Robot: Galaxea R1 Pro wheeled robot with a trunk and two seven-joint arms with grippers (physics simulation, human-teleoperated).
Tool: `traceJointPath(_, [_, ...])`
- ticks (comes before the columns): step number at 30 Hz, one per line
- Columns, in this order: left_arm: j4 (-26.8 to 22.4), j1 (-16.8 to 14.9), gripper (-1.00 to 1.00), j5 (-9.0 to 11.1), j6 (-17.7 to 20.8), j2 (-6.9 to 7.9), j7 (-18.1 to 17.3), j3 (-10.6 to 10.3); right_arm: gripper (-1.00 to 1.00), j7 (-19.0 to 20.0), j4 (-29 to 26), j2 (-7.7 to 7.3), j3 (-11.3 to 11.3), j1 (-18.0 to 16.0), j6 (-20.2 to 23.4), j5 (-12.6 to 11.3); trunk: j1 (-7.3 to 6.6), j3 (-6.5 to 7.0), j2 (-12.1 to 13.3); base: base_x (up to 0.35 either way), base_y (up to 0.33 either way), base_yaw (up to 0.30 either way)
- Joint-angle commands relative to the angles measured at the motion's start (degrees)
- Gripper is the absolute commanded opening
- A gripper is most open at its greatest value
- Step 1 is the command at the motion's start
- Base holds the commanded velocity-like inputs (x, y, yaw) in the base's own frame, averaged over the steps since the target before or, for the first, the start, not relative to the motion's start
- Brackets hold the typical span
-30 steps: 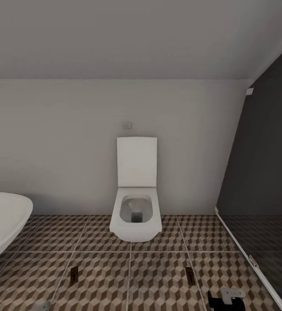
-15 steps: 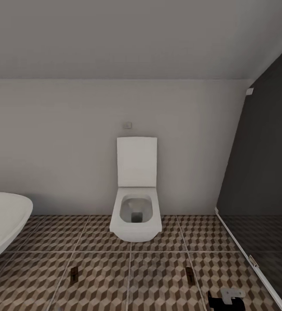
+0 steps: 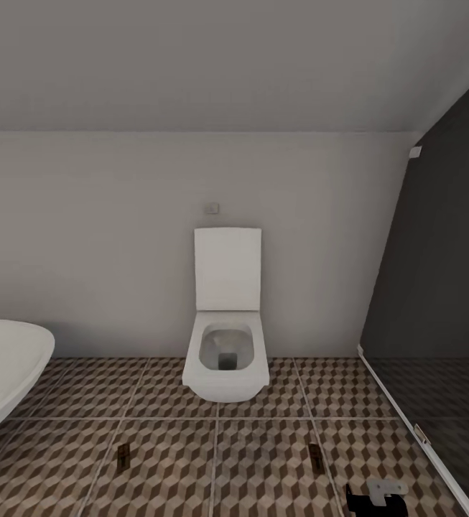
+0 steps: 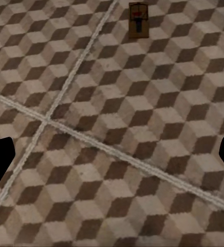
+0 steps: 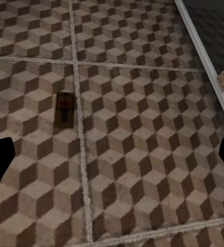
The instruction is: Take the four mousetraps from the cabinet in the bathroom and place them on the bathroom floor. Make sure all four end up on the same floor surface, and ensure that at least two of them are either under or directly next to the same bathroom sink.
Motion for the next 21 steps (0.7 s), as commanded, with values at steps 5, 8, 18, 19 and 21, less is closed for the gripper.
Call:
traceJointPath(5, [0.17, -0.03, 1.00, 0.07, -0.21, -0.31, 0.20, -0.46, 1.00, -0.32, 0.24, 0.00, -0.02, -0.10, -0.29, 0.40, -0.01, -0.06, -0.03, 0.000, 0.000, 0.000])
traceJointPath(8, [0.17, 0.01, 1.00, 0.07, -0.21, -0.51, 0.20, -0.48, 1.00, -0.30, 0.24, 0.00, -0.02, -0.10, -0.29, 0.40, -0.01, -0.06, -0.03, 0.000, 0.000, 0.000])
traceJointPath(18, [0.17, 0.13, 1.00, 0.15, -0.21, -2.12, 0.20, -0.48, 1.00, -0.32, 0.24, 0.00, -0.02, -0.10, -0.29, 0.40, -0.01, -0.06, -0.03, 0.000, 0.000, 0.000])
traceJointPath(19, [0.17, 0.13, 1.00, 0.14, -0.21, -2.31, 0.20, -0.47, 1.00, -0.32, 0.24, 0.00, -0.02, -0.10, -0.29, 0.40, -0.01, -0.06, -0.03, 0.000, 0.000, 0.000])
traceJointPath(21, [0.16, 0.13, 1.00, 0.15, -0.21, -2.77, 0.20, -0.46, 1.00, -0.31, 0.24, 0.00, -0.02, -0.10, -0.29, 0.40, -0.01, -0.06, -0.03, 0.000, 0.000, 0.000])
